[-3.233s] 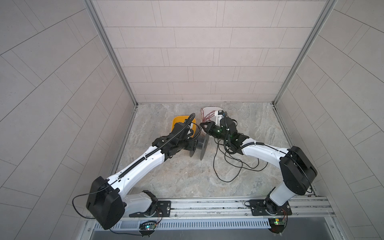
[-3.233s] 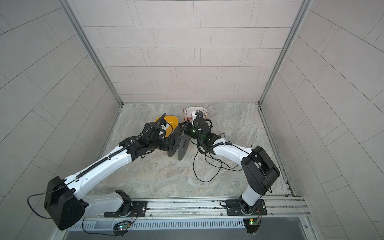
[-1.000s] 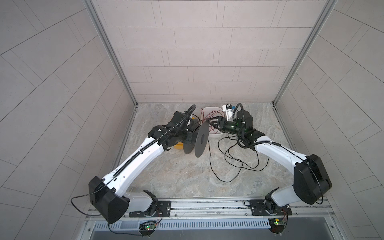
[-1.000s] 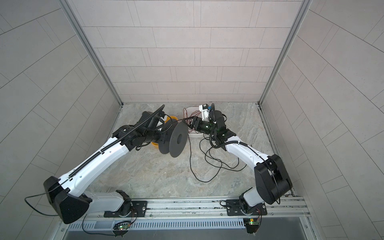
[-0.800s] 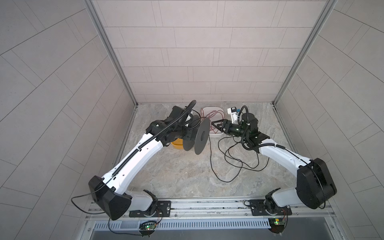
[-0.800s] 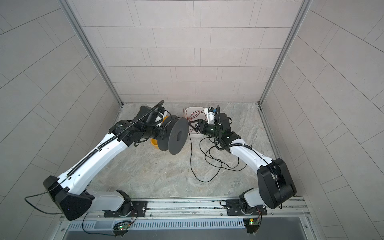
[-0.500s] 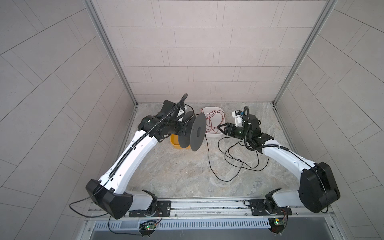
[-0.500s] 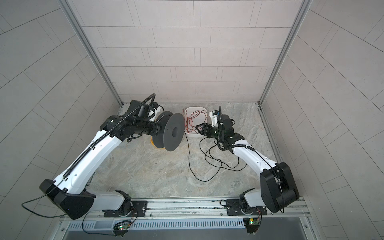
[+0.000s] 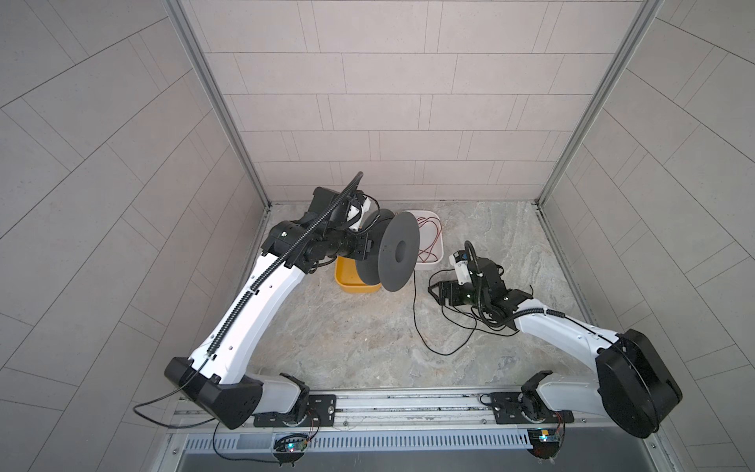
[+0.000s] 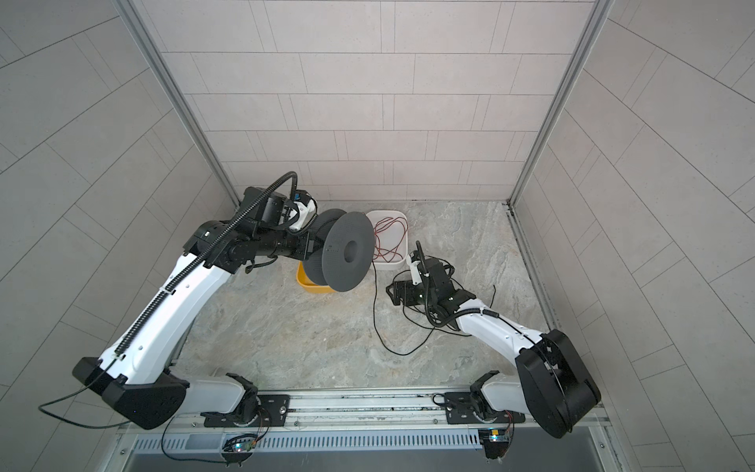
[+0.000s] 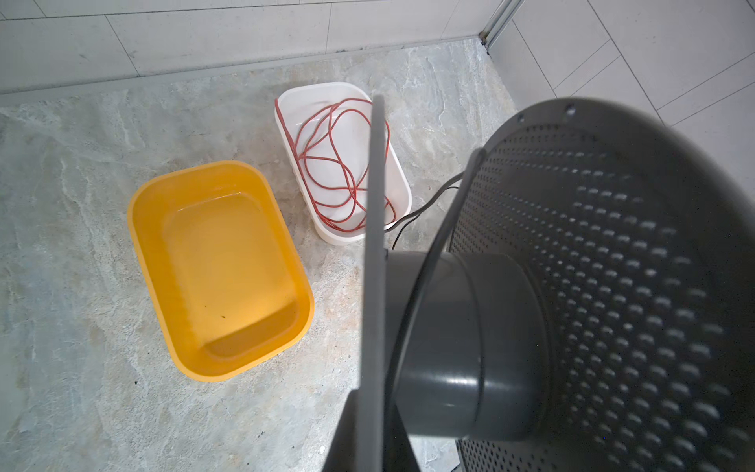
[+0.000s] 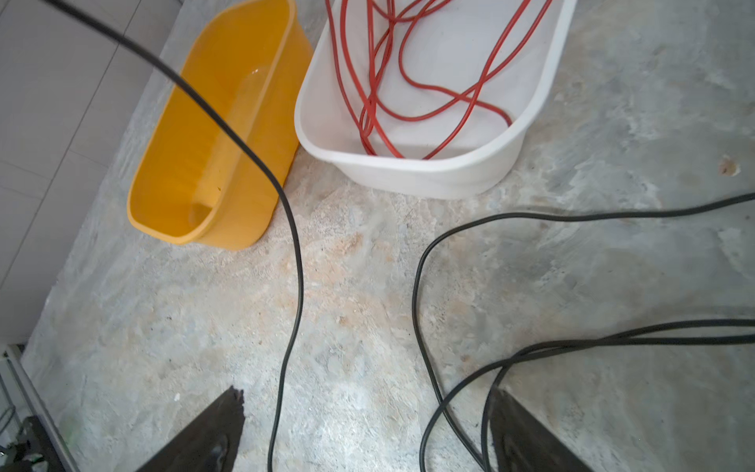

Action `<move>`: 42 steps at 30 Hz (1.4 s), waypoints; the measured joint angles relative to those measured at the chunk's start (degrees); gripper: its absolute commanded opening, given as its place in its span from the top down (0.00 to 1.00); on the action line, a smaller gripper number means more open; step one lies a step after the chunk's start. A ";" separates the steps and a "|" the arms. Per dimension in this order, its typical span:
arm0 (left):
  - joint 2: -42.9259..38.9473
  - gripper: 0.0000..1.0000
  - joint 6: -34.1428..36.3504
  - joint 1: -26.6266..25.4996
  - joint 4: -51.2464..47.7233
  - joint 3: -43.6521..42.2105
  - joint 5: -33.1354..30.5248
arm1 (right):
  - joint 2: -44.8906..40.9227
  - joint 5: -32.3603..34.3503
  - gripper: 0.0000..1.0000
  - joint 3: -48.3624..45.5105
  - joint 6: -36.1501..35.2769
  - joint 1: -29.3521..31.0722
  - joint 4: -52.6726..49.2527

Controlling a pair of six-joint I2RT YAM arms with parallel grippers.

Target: Wrap the cables

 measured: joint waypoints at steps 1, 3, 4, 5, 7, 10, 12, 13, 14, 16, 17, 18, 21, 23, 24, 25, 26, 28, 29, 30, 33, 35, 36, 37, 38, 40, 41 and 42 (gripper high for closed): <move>0.00 1.00 -0.04 0.00 0.07 0.31 0.04 | -0.13 0.35 0.17 -0.39 -0.07 0.33 0.87; 0.04 1.00 -0.24 0.11 0.04 1.07 0.17 | -0.22 1.40 0.26 -1.03 0.55 1.18 3.41; 0.04 1.00 -0.39 0.15 0.11 1.33 0.28 | -0.31 1.97 0.31 -1.70 0.94 1.81 5.55; 0.04 1.00 -0.46 0.26 0.09 1.68 0.48 | -0.33 2.80 0.32 -2.75 1.57 2.71 7.89; 0.04 1.00 -0.79 0.55 0.37 1.81 1.11 | 0.11 4.02 0.31 -5.03 3.04 4.46 12.13; 0.02 1.00 -1.90 1.31 1.25 1.53 2.32 | 3.17 5.09 0.24 -7.21 4.09 6.86 17.46; 0.02 1.00 -2.56 1.88 1.95 1.25 2.73 | 4.94 5.81 0.22 -8.33 4.09 8.46 20.52; -0.02 1.00 -2.86 2.03 2.29 1.07 2.71 | 5.38 6.14 0.22 -9.11 4.00 9.14 22.23; -0.13 1.00 -3.06 2.14 2.60 0.90 2.67 | 5.62 6.38 0.22 -9.92 4.02 9.73 24.17; -0.68 1.00 -3.50 2.38 3.45 0.15 2.34 | 6.32 6.82 0.23 -11.28 4.04 10.78 28.15; -1.09 1.00 -3.69 2.56 3.80 -0.24 2.19 | 6.95 7.02 0.23 -11.67 4.04 11.21 29.90; -1.40 1.00 -3.87 2.69 3.89 -0.35 2.10 | 7.54 7.13 0.23 -11.87 4.11 11.47 31.12; -2.23 1.00 -4.13 3.08 4.26 -0.39 2.05 | 10.71 7.50 0.26 -12.00 4.17 12.50 35.58; -2.62 1.00 -4.35 3.23 4.57 -0.39 2.10 | 13.88 7.10 0.27 -11.56 4.28 13.27 38.49; -2.69 1.00 -4.44 3.32 4.68 -0.39 2.14 | 15.17 6.91 0.27 -11.28 4.33 13.53 39.43; -2.73 1.00 -4.48 3.39 4.83 -0.39 2.14 | 16.98 6.71 0.28 -10.82 4.46 13.88 40.54; -2.75 1.00 -4.50 3.39 4.98 -0.39 2.14 | 18.67 6.51 0.30 -10.49 4.61 14.14 41.70; -2.75 1.00 -4.48 3.45 5.05 -0.39 2.14 | 21.49 6.36 0.33 -10.14 5.25 14.47 43.98; -2.75 1.00 -4.48 3.56 5.05 -0.39 2.16 | 22.77 6.27 0.36 -10.12 5.51 14.56 44.92; -2.75 1.00 -4.50 3.65 5.05 -0.39 2.19 | 23.85 6.14 0.38 -10.08 5.84 14.62 45.83; -2.75 1.00 -4.52 3.98 5.11 -0.39 1.97 | 26.80 5.35 0.51 -9.68 6.95 14.71 48.04; -2.75 1.00 -4.72 4.13 5.27 -0.39 1.66 | 28.52 4.72 0.63 -8.94 7.30 14.93 48.98; -2.75 1.00 -4.92 4.13 5.33 -0.39 1.49 | 28.96 4.42 0.68 -8.76 7.78 15.04 49.29; -2.78 1.00 -5.11 4.17 5.42 -0.39 1.16 | 29.29 4.13 0.74 -8.70 8.15 15.15 49.83; -2.78 1.00 -5.40 4.24 5.53 -0.39 0.85 | 29.40 3.87 0.81 -8.70 8.33 15.30 50.38; -2.89 1.00 -5.95 4.37 6.12 -0.55 0.13 | 29.38 3.63 0.94 -8.70 8.50 15.30 51.04; -2.99 1.00 -6.32 4.42 6.60 -0.72 -0.55 | 29.35 3.61 1.00 -8.68 8.55 15.37 51.23; -3.10 1.00 -6.64 4.50 6.97 -0.90 -1.05 | 29.24 3.56 1.00 -8.68 8.85 15.41 51.15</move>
